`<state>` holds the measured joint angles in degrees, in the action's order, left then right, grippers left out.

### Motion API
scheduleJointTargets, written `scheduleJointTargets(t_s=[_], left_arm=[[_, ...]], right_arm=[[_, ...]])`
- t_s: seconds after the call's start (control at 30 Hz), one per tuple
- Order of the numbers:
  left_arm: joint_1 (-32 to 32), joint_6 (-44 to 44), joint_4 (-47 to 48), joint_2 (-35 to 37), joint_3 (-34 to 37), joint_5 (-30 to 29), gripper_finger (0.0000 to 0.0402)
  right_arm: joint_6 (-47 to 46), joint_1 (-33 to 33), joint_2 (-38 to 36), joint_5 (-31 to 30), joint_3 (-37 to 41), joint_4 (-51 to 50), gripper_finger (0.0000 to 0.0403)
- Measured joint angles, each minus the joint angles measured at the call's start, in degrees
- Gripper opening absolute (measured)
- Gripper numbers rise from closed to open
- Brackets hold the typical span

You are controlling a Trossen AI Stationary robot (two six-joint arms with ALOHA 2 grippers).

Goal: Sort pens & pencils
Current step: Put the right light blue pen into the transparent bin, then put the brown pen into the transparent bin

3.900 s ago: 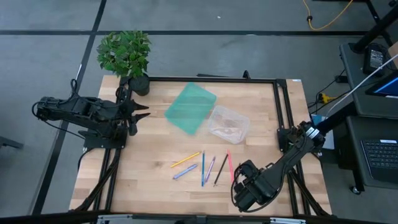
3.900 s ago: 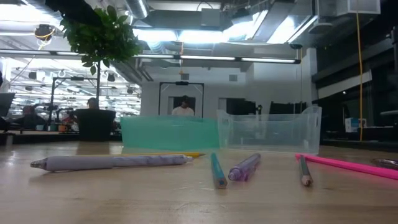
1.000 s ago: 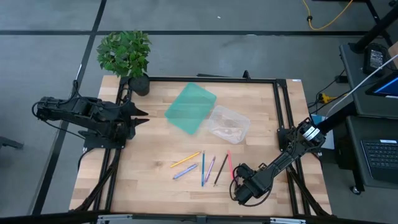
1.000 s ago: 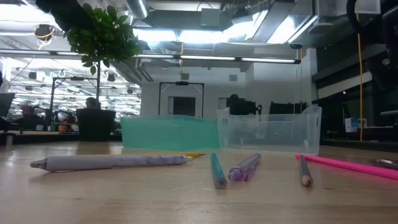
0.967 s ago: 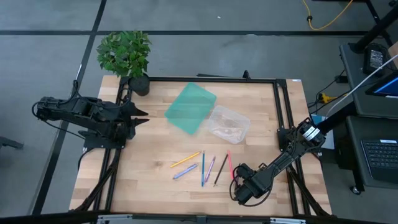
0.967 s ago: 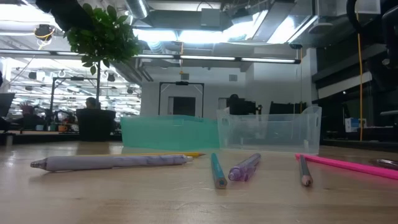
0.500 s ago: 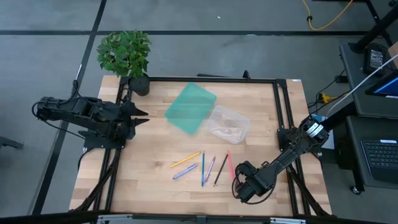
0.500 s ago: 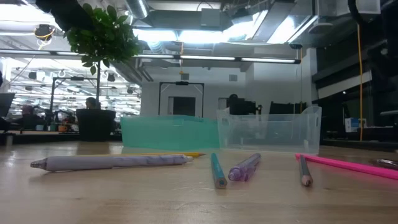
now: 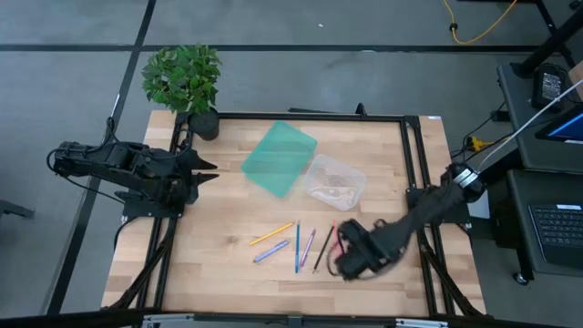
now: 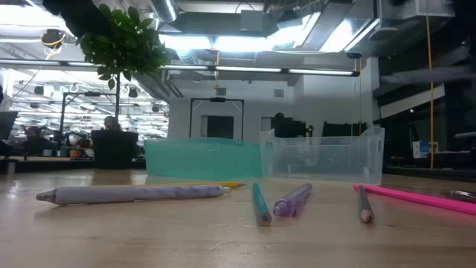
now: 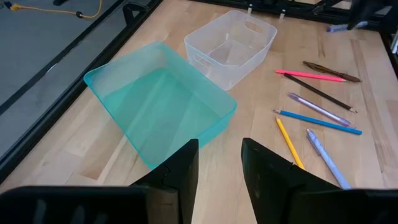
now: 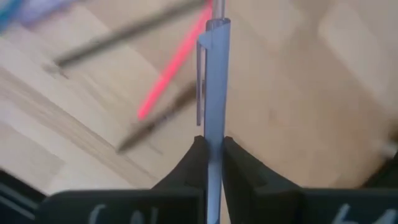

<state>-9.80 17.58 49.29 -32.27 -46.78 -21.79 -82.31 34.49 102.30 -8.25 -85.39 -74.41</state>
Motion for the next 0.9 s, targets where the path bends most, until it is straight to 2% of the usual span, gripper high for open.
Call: scheduleJointTargets(t_s=[0.3,0.6,0.77,0.9], left_arm=[[0.0,0.0,0.1,0.0,0.0,0.3,0.0115],[0.0,-0.1,1.1,0.0,0.0,0.3,0.0115],[0.0,-0.1,1.5,0.0,0.0,0.3,0.0115],[0.0,0.0,1.7,0.0,0.0,0.3,0.0115]], right_arm=[[25.7,-17.2,0.0,-2.4,-2.4,-6.6,0.0027],[45.4,-31.5,0.0,-5.8,-2.4,0.6,0.0019],[51.5,-36.4,0.0,-4.7,0.6,4.8,0.0003],[52.9,-38.0,0.1,-4.2,4.0,6.1,0.0010]])
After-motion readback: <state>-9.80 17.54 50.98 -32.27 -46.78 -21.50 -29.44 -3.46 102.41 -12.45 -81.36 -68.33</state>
